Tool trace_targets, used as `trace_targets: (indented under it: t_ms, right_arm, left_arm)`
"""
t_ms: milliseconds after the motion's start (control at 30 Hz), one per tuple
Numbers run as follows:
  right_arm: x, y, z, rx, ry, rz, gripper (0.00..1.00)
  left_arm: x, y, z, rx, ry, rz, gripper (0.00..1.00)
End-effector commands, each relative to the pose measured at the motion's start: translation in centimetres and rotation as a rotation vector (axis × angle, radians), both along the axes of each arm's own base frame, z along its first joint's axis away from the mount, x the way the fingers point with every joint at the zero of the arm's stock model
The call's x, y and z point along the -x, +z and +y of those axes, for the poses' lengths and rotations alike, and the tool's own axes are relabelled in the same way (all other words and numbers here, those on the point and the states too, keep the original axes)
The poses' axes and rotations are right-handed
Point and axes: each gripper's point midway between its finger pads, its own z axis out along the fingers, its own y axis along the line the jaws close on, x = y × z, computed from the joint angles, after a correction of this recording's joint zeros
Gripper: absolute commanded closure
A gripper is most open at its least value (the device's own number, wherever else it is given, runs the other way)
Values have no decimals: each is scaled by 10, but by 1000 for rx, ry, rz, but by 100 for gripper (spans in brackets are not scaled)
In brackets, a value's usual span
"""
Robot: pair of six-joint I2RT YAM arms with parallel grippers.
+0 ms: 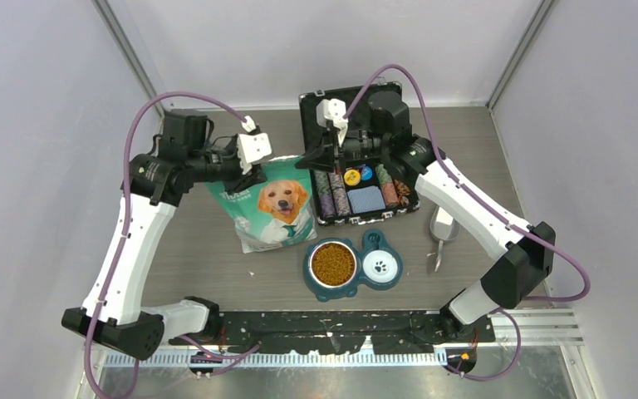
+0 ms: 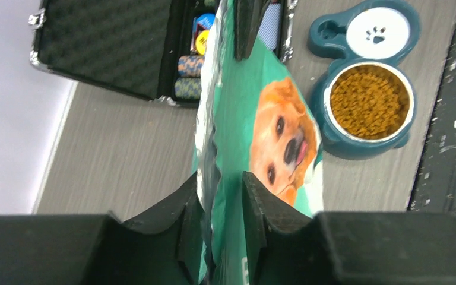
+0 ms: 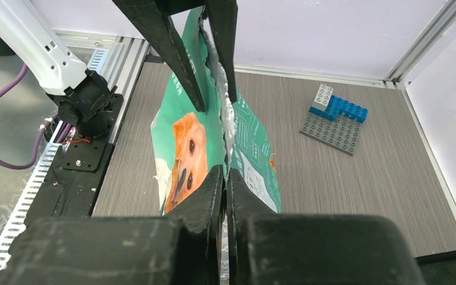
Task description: Serve the pet food
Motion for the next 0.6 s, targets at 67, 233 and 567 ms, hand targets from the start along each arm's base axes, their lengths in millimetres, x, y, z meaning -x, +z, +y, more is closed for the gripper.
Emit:
trace_targets:
  t_ms: [67,233,567]
  right_arm:
    - [20,51,-10,-101,16,-106,95]
    - [20,53,-10,-107,14,-98,95]
    - [16,51,-11,-95,-11,-92,95]
  left_arm:
    - [5,-2,22,-75,61,-78,66]
    - [0,-1,26,-84,99,-82,100]
    - [-5,-6,45,-150,167,-118,69]
